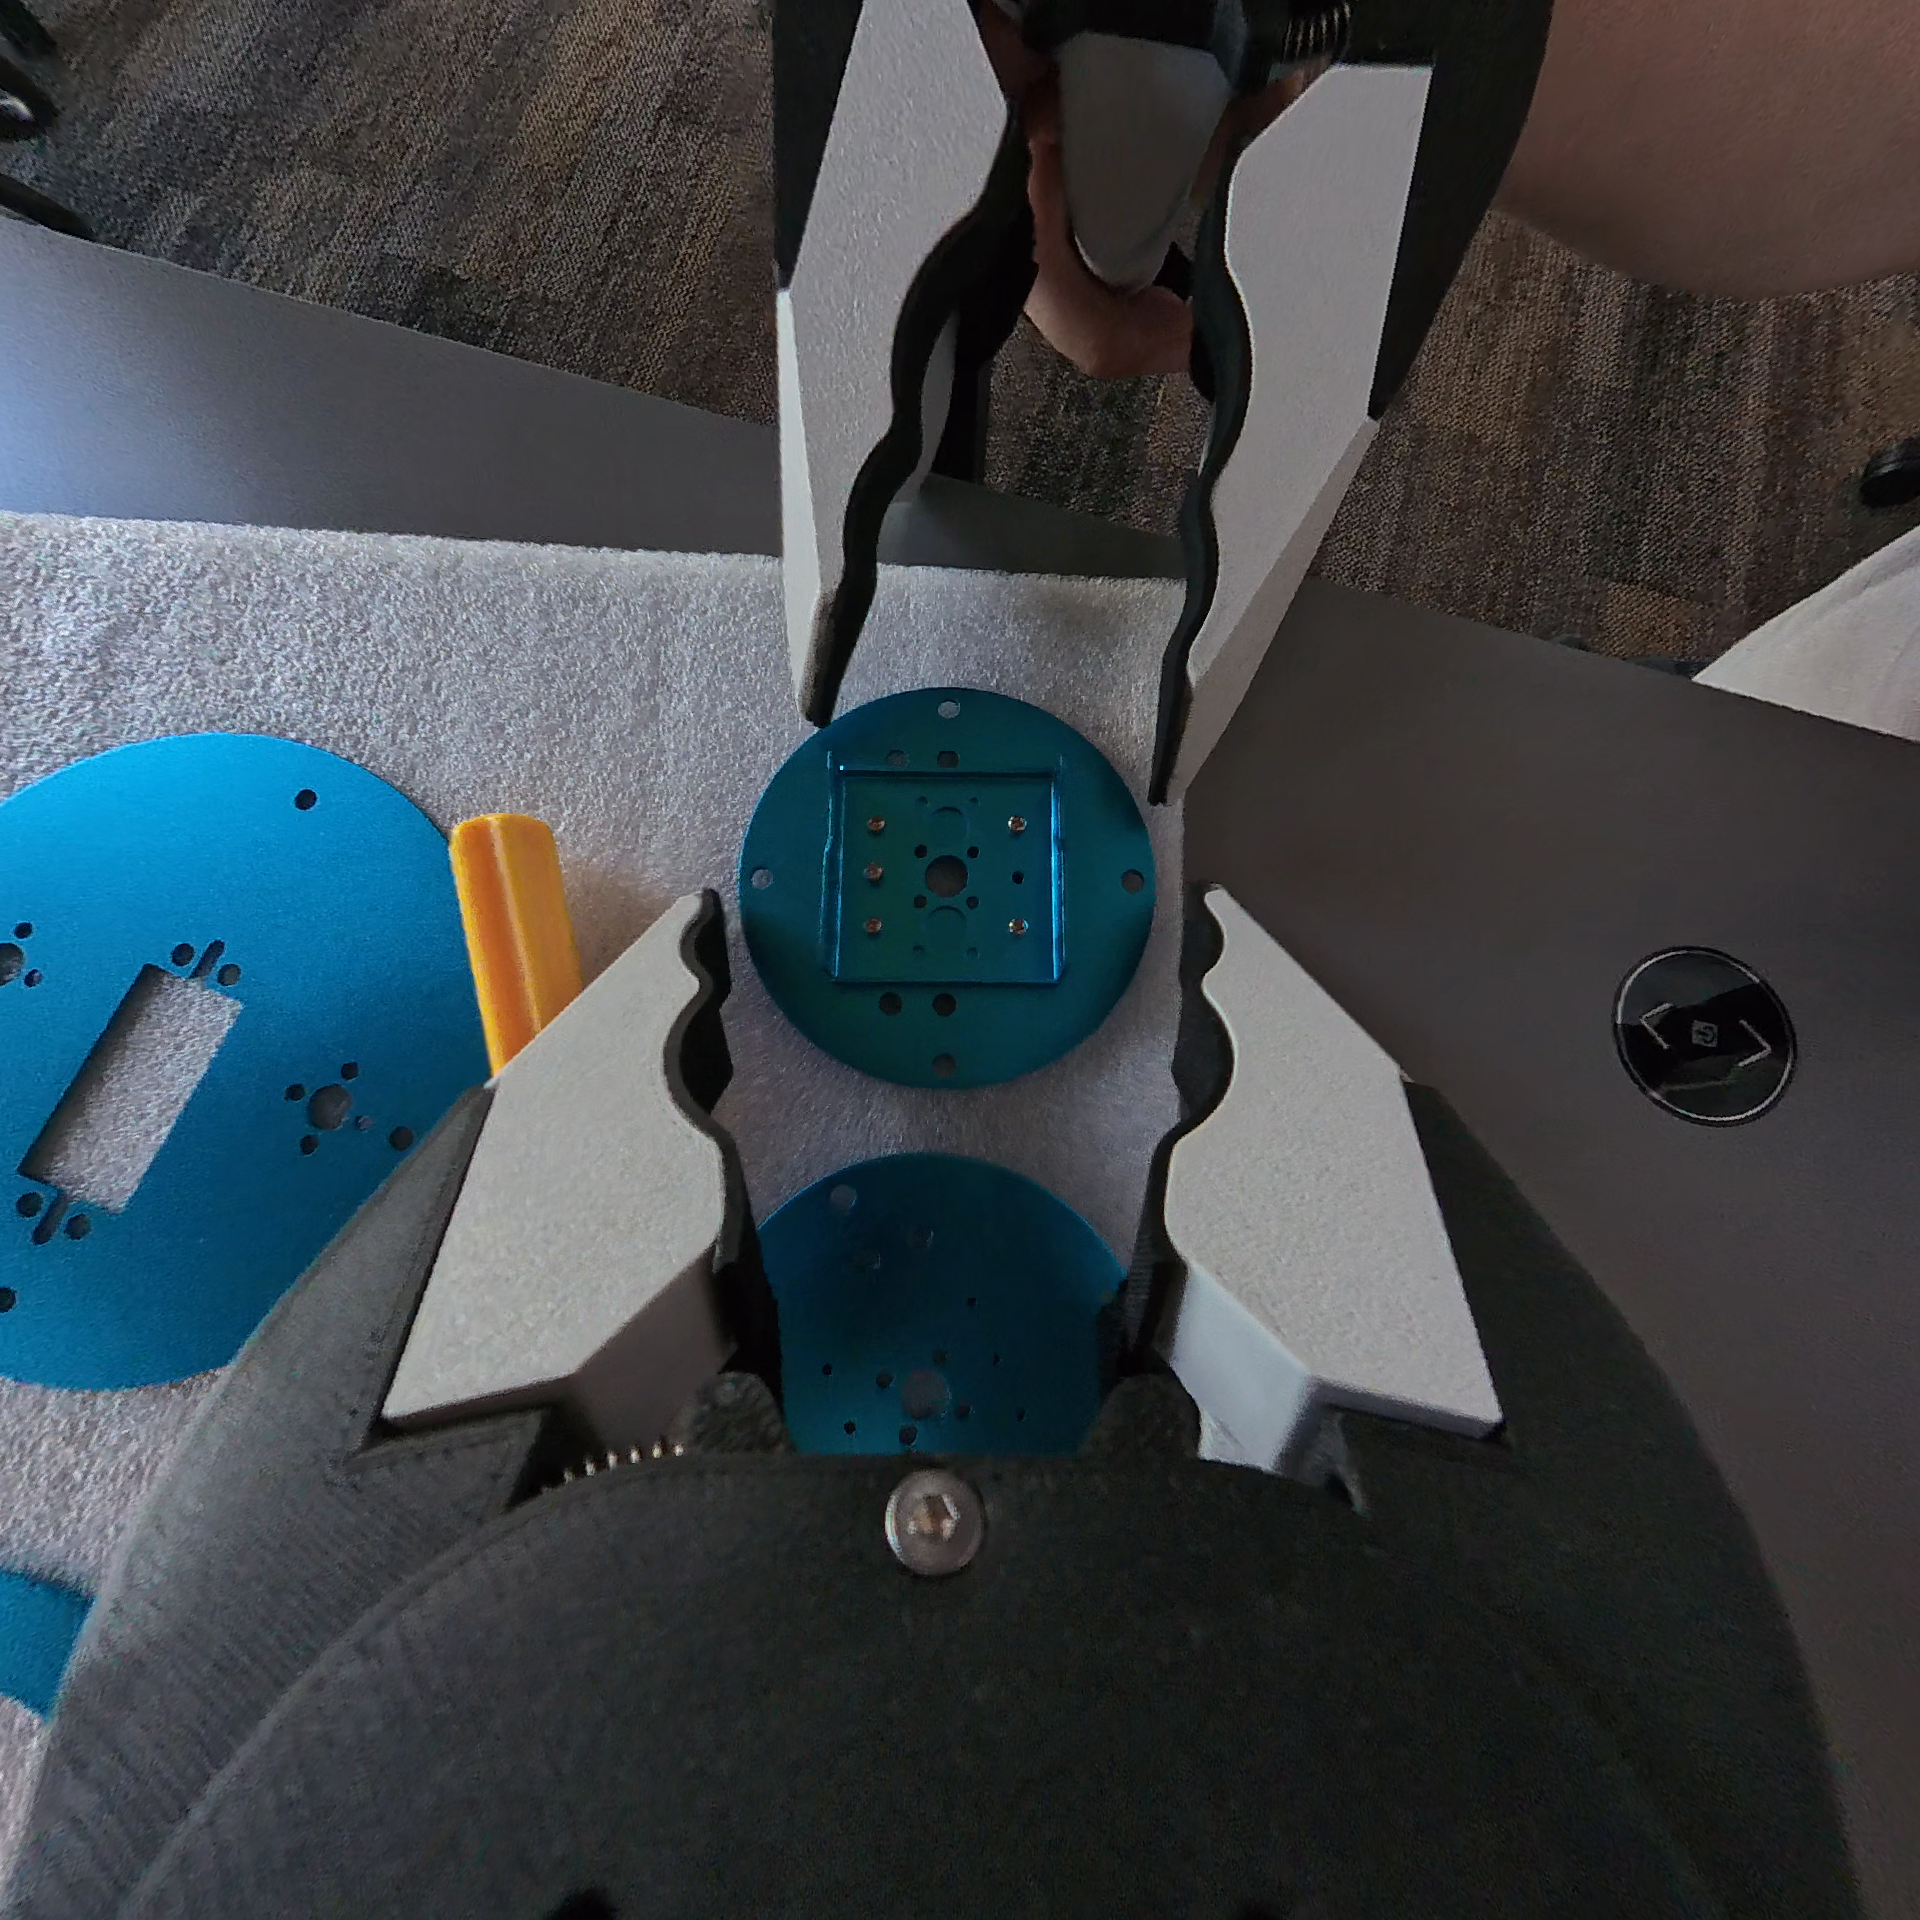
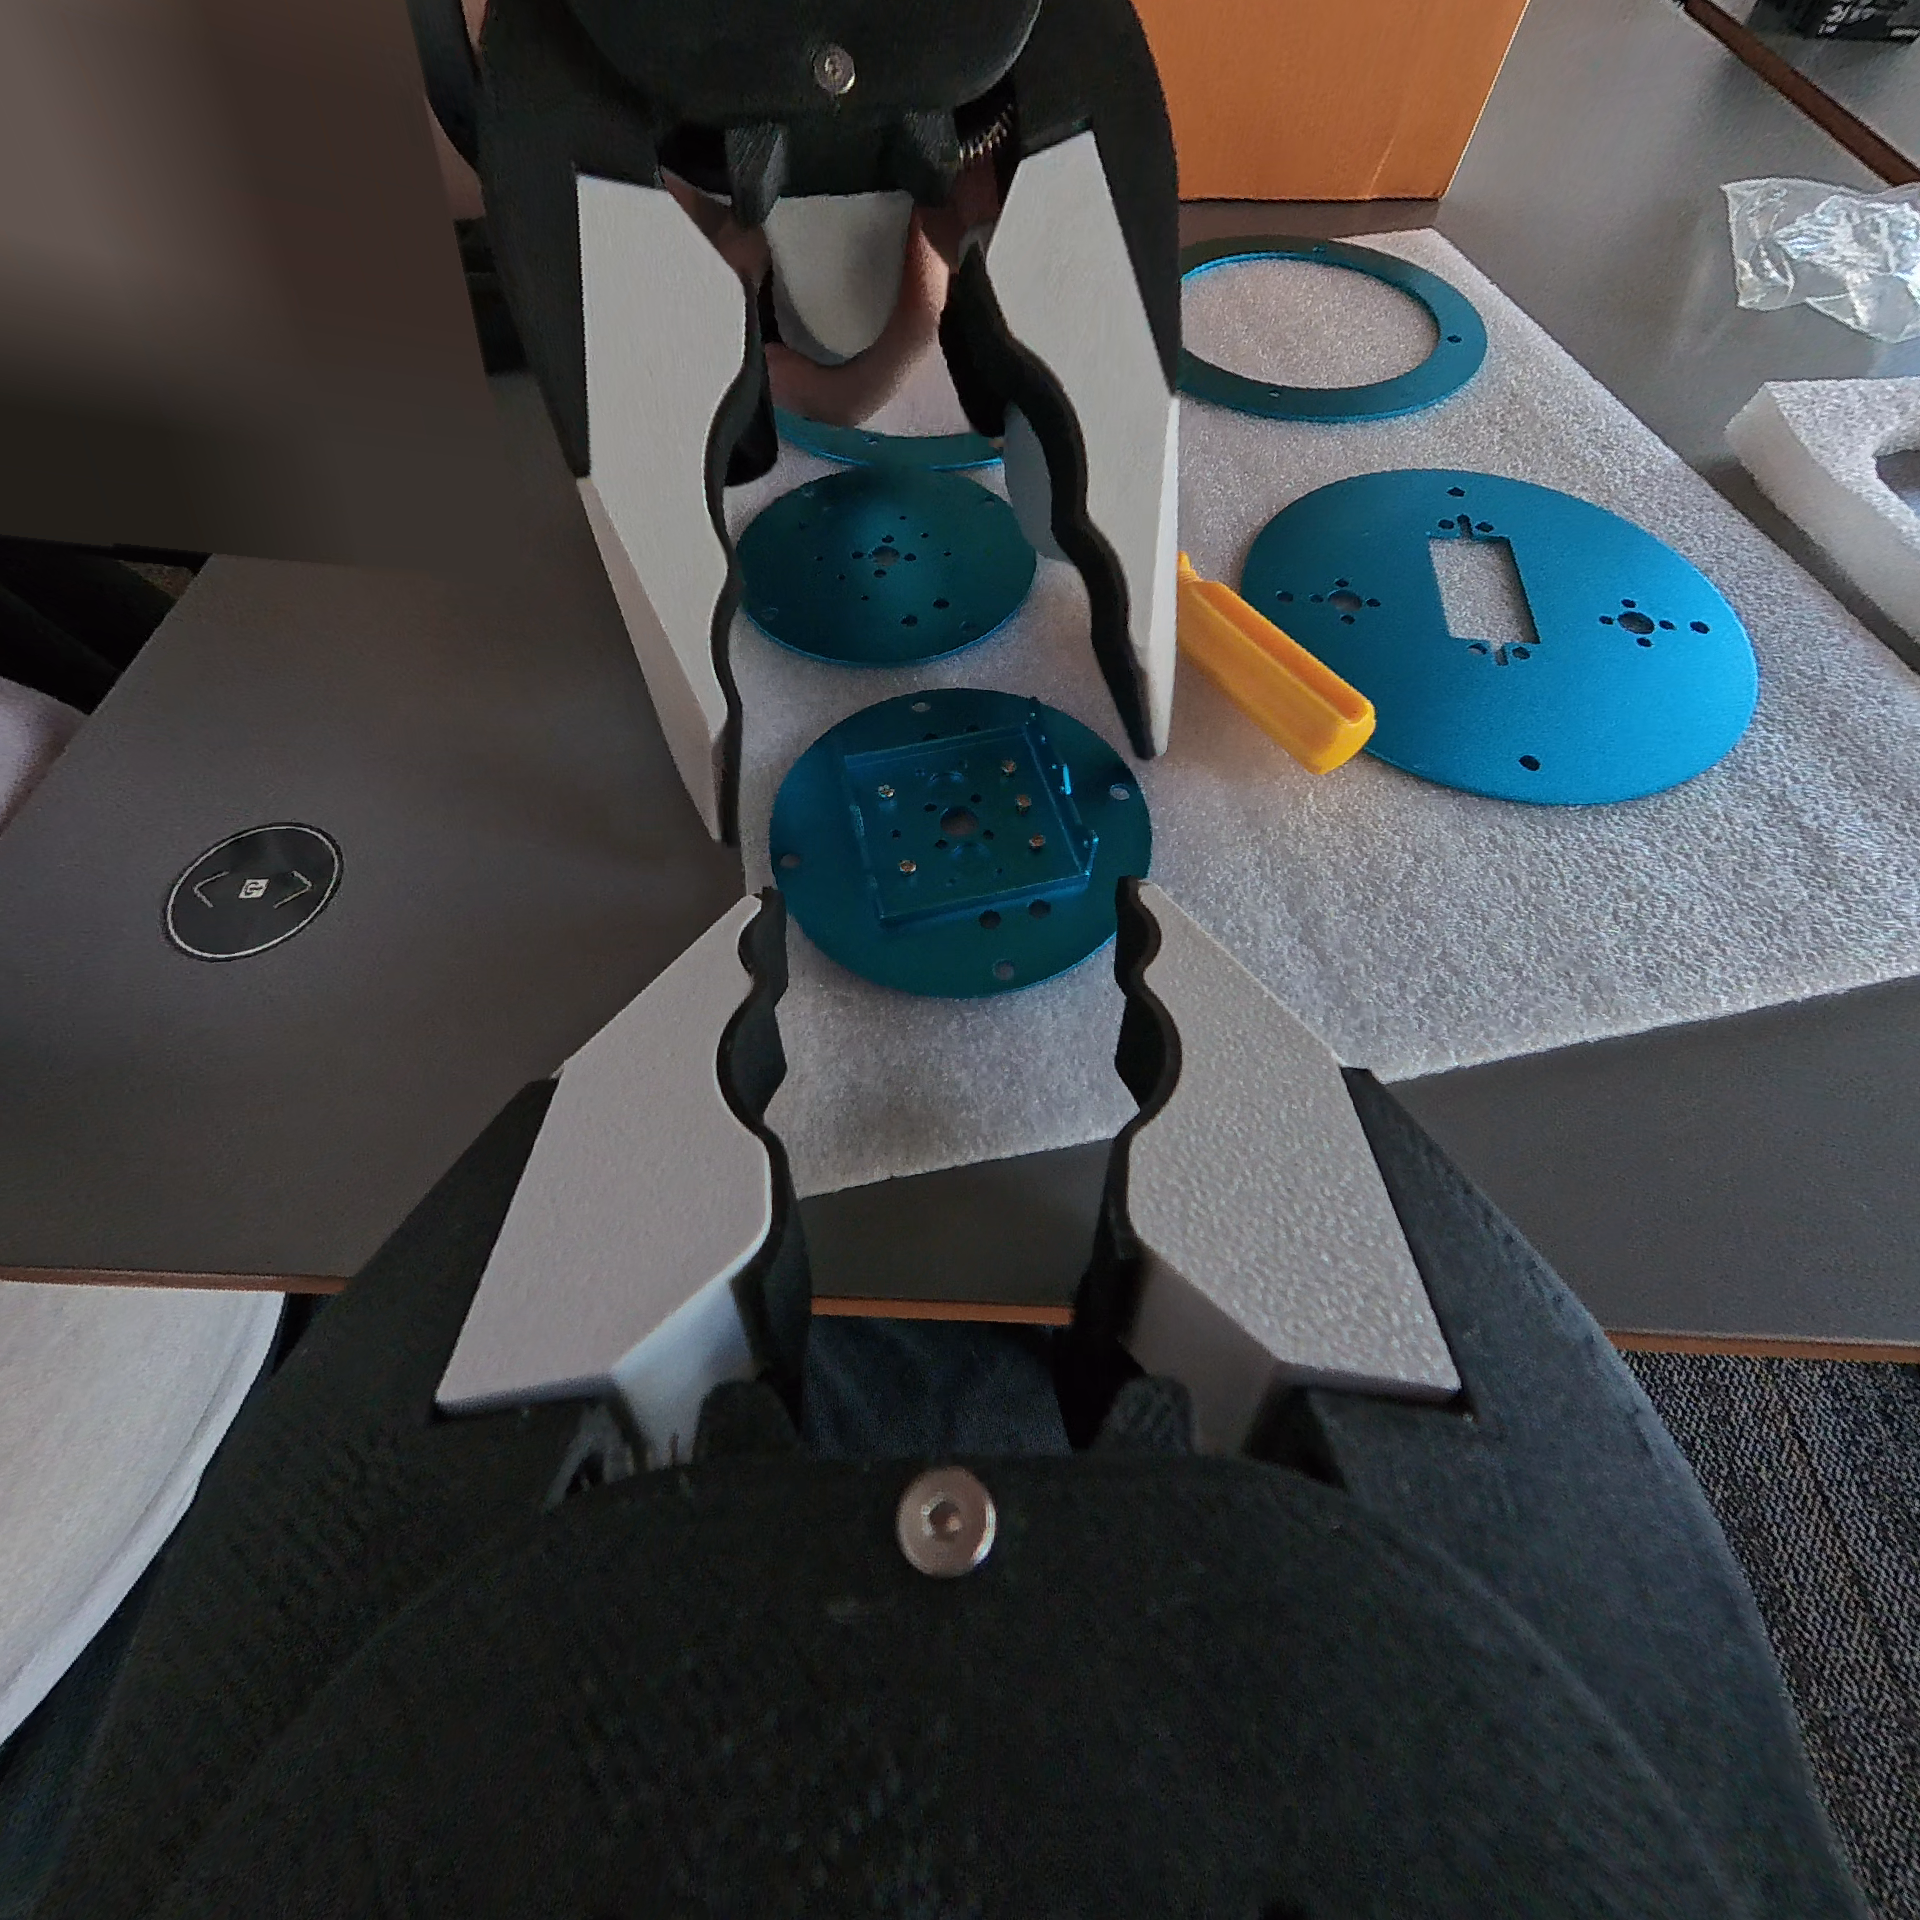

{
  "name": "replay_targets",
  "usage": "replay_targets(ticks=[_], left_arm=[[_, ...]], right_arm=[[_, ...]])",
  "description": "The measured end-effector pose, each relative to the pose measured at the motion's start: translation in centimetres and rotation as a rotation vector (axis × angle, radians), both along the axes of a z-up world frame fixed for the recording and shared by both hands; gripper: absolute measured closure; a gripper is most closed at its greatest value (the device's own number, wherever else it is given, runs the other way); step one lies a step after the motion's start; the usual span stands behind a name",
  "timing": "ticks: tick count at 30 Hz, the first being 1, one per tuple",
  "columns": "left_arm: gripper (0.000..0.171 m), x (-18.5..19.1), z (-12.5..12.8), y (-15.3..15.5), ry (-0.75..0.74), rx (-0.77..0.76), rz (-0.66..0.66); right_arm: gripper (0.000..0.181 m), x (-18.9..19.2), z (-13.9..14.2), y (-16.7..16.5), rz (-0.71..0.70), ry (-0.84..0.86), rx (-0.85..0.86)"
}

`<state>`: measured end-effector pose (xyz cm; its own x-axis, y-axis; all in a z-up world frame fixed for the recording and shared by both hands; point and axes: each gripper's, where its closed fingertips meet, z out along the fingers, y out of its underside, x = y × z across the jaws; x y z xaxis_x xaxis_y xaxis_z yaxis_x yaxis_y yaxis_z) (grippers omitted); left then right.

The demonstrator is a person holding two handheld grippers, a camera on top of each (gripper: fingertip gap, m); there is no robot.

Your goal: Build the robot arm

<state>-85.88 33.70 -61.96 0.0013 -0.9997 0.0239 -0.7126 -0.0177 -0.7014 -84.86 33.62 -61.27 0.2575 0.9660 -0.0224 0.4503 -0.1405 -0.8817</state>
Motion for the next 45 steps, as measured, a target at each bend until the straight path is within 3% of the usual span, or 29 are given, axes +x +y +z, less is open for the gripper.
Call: replay_targets(ticks=[6,13,45], left_arm=[[0.093,-1.3,1.0,0.0,-0.034,-0.041,0.029],[0.097,-1.3,0.0,-0.1,-0.015,-0.01,0.008],[0.1,-1.3,-0.2,-0.1,-0.014,0.037,0.022]], right_arm=[[0.118,0.2,0.0,-0.1,-0.001,0.006,0.005],[0.118,0.3,-0.2,0.2,-0.002,-0.017,0.004],[0.119,0.5,-0.1,0.1,-0.004,-0.018,0.008]])
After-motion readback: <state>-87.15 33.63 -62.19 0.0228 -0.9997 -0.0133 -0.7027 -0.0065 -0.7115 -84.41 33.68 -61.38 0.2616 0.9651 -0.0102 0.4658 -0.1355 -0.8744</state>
